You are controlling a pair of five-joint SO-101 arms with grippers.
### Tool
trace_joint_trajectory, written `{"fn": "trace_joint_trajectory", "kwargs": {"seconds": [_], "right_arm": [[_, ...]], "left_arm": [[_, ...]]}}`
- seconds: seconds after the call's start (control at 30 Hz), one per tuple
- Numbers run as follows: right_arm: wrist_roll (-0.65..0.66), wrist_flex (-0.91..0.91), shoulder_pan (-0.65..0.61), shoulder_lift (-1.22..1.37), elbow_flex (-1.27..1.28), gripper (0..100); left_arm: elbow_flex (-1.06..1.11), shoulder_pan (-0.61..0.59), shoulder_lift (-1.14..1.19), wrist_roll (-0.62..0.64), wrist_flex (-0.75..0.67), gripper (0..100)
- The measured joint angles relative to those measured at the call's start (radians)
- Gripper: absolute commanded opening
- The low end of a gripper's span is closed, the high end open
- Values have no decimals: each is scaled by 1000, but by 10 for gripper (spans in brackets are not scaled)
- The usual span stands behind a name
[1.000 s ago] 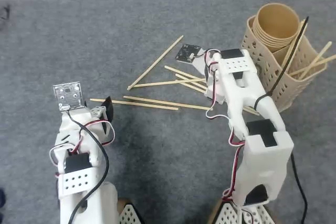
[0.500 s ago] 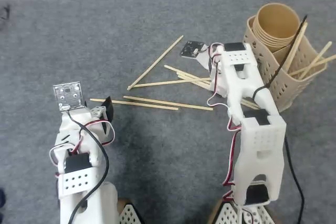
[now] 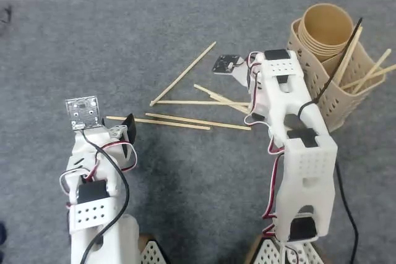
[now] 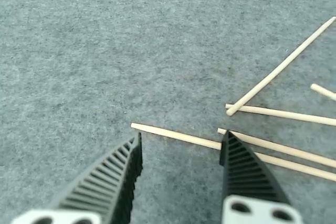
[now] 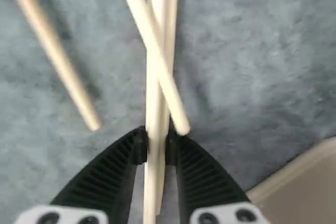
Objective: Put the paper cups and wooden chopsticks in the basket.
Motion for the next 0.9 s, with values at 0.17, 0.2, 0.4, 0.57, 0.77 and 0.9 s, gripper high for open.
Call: {"fn": "trace_joint_trajectory", "kwargs": {"seconds": [0.17,0.2,0.4,0.57,0.77,0.9], "right_arm": [[0,83,-55,-109,2,6],[0,94,-69,-137,2,6],[-92,110,-144,-359,2,6],[-176,112,-196,-546,2,6],[-315,44,-163,-756,2,6],[-420,-49,-68,-913,2,6]], "left_arm": [[0,0,0,0,0,224],[0,0,0,0,0,224],[0,0,0,0,0,224],[0,0,0,0,0,224],[0,0,0,0,0,224],[0,0,0,0,0,224]]}}
